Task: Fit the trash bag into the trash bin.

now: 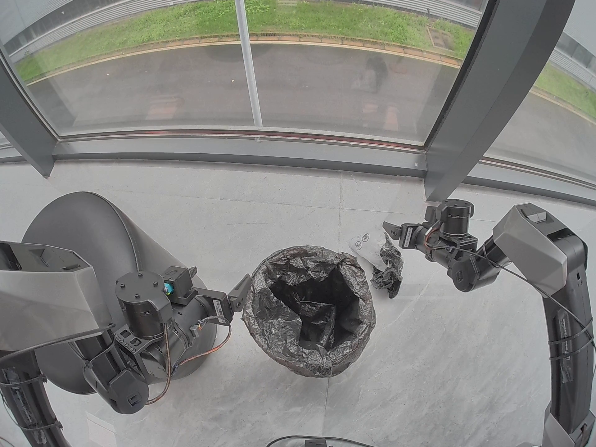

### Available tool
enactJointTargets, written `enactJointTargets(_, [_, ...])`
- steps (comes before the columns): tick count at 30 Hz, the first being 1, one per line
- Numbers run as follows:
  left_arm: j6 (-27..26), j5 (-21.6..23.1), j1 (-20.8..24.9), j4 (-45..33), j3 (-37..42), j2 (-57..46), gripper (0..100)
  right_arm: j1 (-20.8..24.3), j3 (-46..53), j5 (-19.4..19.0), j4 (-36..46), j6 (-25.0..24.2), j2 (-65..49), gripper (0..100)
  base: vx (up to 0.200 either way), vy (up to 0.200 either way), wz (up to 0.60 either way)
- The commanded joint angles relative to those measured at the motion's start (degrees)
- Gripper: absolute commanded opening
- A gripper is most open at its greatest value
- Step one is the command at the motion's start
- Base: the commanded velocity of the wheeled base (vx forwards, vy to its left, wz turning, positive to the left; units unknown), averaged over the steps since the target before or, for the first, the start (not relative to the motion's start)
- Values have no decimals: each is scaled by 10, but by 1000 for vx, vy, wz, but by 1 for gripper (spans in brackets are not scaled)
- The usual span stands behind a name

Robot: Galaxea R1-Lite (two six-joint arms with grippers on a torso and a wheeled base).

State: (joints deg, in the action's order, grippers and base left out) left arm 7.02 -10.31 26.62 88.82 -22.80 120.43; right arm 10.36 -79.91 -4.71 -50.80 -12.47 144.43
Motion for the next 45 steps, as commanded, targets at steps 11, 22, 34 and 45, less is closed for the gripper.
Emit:
enactJointTargets(11, [0, 0, 4, 0, -1, 4, 100, 11, -224, 4, 182, 8, 77, 100, 0, 0, 0])
enactJointTargets(22, [-1, -1, 5, 0, 0, 15, 100, 16, -284, 15, 207, 9, 110, 100, 0, 0, 0])
enactJointTargets(34, [-3, -1, 6, 1, 0, 16, 100, 16, -334, 37, 228, 12, 150, 100, 0, 0, 0])
enactJointTargets(45, [-3, -1, 6, 1, 1, 16, 100, 16, -346, 38, 228, 13, 163, 100, 0, 0, 0])
